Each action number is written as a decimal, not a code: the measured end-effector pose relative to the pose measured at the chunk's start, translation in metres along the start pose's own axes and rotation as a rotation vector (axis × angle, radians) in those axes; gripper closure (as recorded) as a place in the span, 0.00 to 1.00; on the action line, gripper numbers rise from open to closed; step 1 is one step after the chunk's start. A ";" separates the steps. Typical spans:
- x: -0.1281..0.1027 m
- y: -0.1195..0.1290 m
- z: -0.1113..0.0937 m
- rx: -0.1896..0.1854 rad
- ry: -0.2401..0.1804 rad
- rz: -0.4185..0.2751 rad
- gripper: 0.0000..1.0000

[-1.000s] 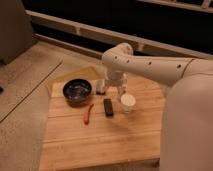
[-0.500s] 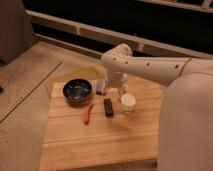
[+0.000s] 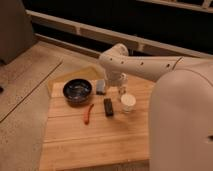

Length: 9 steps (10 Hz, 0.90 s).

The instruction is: Knock the bottle over

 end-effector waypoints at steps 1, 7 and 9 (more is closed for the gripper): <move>-0.002 -0.001 0.005 -0.016 0.004 0.007 0.35; -0.032 -0.023 0.012 -0.033 -0.034 -0.019 0.35; -0.042 -0.031 0.016 -0.018 -0.047 -0.046 0.35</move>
